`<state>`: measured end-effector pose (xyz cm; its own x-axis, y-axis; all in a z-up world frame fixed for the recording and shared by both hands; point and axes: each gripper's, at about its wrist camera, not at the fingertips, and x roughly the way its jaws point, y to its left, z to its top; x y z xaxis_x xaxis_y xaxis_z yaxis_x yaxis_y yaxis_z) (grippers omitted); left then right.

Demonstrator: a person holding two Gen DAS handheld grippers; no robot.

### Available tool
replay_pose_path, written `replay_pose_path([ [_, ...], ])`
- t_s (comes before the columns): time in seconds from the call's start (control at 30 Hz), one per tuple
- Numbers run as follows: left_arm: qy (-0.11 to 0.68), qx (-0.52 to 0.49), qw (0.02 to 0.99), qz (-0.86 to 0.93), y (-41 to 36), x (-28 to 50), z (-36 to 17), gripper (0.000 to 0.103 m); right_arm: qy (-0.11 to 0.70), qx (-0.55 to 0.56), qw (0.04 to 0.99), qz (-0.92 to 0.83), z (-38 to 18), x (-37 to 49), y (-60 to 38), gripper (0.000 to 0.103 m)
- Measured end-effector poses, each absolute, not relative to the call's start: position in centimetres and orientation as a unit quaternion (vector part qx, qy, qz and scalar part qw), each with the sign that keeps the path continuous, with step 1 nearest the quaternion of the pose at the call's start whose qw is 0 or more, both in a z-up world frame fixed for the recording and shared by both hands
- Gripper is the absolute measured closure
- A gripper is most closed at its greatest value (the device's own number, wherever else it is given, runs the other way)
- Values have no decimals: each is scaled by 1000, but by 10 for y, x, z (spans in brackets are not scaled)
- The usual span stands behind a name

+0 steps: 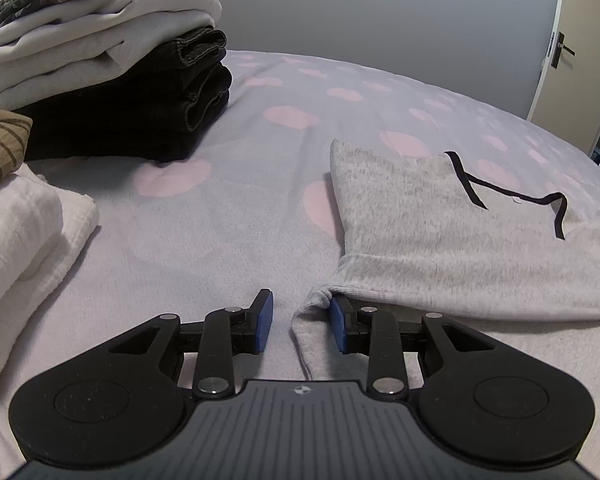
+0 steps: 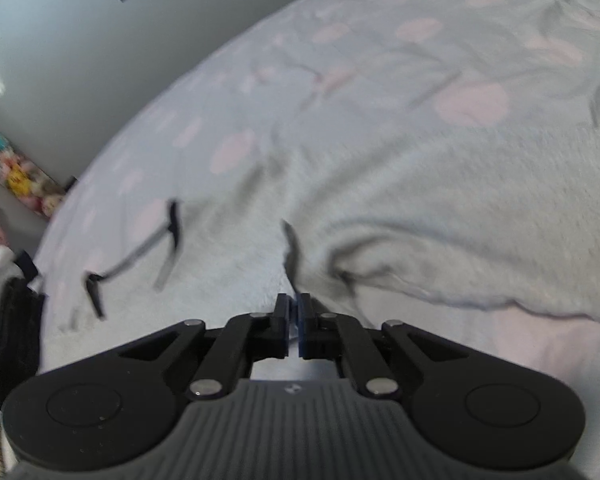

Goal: Fold clothes

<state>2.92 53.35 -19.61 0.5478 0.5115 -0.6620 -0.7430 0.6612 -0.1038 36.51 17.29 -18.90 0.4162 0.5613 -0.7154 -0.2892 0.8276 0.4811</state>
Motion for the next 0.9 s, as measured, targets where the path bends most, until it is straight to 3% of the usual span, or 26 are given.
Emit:
replay_pose_path([
  [0.17, 302, -184, 860, 367, 526, 21, -190, 54, 460, 156, 837, 250, -202, 353, 171, 96],
  [0.23, 296, -175, 861, 375, 521, 14, -189, 52, 441, 165, 846, 251, -196, 337, 167, 87],
  [0.33, 297, -160, 857, 389, 513, 6, -191, 50, 413, 176, 856, 258, -190, 310, 159, 81],
  [0.5, 293, -140, 851, 412, 501, -1, -190, 34, 394, 174, 867, 253, -183, 287, 156, 79],
  [0.57, 299, -126, 849, 418, 498, -2, -194, 19, 372, 148, 886, 236, -174, 286, 152, 78],
  [0.63, 294, -118, 851, 419, 497, -7, -198, 13, 365, 126, 898, 210, -167, 288, 142, 74],
  [0.77, 281, -137, 856, 411, 500, -16, -201, 10, 375, 127, 901, 175, -157, 294, 96, 71],
  [0.9, 282, -117, 857, 414, 494, -16, -204, 4, 367, 115, 915, 123, -140, 304, 30, 62],
])
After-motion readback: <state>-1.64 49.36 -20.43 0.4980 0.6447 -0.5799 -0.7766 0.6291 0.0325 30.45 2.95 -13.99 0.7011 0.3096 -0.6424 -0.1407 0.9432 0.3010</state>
